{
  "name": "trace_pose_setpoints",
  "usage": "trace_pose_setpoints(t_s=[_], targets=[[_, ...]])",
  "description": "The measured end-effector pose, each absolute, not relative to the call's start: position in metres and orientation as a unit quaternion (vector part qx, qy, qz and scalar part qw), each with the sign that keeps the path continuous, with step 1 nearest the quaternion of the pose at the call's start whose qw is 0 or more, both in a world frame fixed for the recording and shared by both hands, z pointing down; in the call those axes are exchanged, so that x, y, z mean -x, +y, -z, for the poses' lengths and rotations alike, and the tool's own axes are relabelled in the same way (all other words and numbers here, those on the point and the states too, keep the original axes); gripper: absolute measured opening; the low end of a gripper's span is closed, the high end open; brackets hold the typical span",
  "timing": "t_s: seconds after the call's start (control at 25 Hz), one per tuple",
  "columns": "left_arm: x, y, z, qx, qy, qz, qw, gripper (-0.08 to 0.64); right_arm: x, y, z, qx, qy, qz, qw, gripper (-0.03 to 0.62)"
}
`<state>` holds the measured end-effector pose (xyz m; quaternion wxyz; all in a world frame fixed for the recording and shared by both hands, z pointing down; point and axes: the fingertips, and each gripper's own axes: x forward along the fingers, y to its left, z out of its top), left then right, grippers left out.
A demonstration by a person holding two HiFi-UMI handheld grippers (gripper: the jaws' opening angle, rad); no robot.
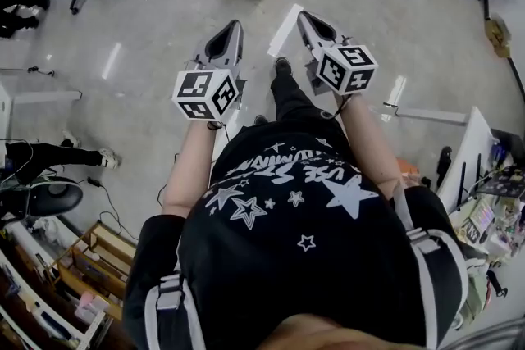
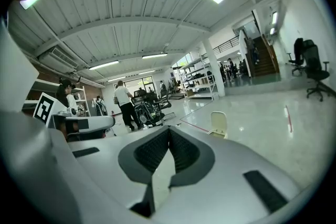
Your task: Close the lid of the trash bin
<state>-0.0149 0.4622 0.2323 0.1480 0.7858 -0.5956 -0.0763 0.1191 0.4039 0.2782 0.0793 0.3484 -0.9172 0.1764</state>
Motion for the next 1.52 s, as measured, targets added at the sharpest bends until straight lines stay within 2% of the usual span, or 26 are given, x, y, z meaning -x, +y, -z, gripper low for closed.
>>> trace_pose_setpoints(t_s=[0.68, 1.52], targets=[[0.034, 0.325, -0.252, -0.772, -0.61, 0.049, 0.171, 0.011, -0.106, 0.248, -0.292, -0.342, -0.914, -0.21, 0.064, 0.006], [-0.001, 0.168, -0.255, -0.76, -0.624, 0.02, 0.181, 0.011, -0.152, 0.077, -0.302, -0.34, -0.907, -0.243, 0.052, 0.006]])
